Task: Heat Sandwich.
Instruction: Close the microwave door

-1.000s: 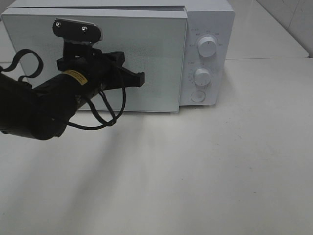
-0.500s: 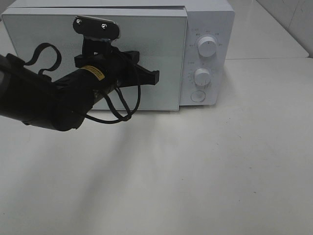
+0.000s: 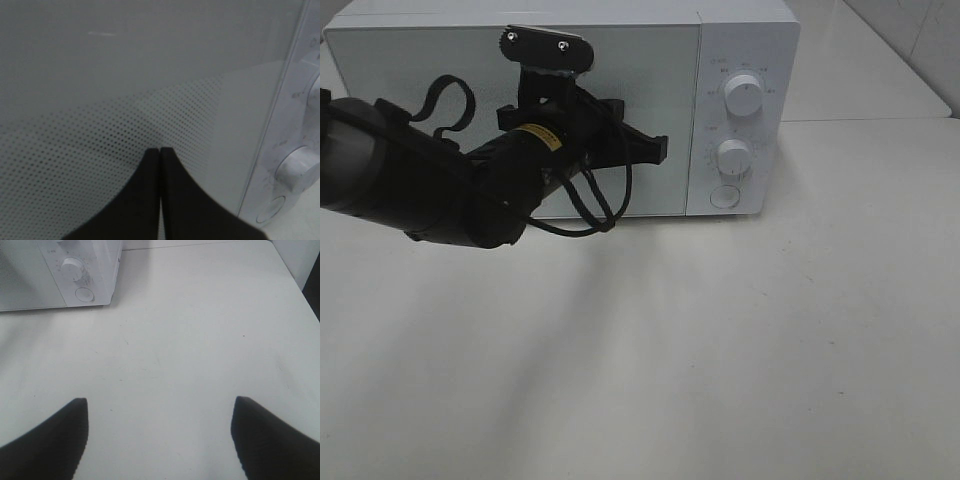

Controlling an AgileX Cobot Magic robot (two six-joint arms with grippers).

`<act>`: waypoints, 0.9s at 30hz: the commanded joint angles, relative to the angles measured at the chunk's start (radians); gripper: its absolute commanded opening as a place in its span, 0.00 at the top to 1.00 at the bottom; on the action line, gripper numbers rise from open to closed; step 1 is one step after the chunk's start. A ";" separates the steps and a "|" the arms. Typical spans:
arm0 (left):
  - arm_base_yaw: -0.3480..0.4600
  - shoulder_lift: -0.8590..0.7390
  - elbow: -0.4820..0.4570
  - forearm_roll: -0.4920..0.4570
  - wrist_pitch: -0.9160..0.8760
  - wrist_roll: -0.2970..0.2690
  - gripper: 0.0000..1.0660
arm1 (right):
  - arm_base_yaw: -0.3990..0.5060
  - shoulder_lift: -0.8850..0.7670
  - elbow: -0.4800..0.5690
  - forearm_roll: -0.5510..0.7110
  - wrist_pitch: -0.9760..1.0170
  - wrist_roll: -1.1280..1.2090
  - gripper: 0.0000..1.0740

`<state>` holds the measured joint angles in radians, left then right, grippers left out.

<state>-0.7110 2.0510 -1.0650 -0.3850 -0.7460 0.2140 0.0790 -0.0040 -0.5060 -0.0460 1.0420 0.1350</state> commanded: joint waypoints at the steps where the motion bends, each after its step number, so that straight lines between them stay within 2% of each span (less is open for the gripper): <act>1: 0.023 0.002 -0.030 -0.056 -0.043 -0.002 1.00 | -0.009 -0.027 0.001 0.005 -0.004 0.001 0.29; 9: 0.011 -0.025 -0.017 -0.044 0.011 -0.001 1.00 | -0.009 -0.027 0.001 0.005 -0.004 0.001 0.29; 17: -0.019 -0.087 0.088 -0.018 0.011 -0.002 1.00 | -0.009 -0.027 0.001 0.005 -0.004 0.001 0.29; 22: -0.027 -0.144 0.150 0.063 0.020 -0.009 1.00 | -0.009 -0.027 0.001 0.005 -0.004 0.001 0.29; 27: -0.027 -0.207 0.166 0.125 0.183 -0.010 1.00 | -0.009 -0.027 0.001 0.005 -0.004 0.001 0.29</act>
<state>-0.7340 1.8590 -0.9020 -0.2730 -0.5860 0.2100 0.0790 -0.0040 -0.5060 -0.0460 1.0420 0.1350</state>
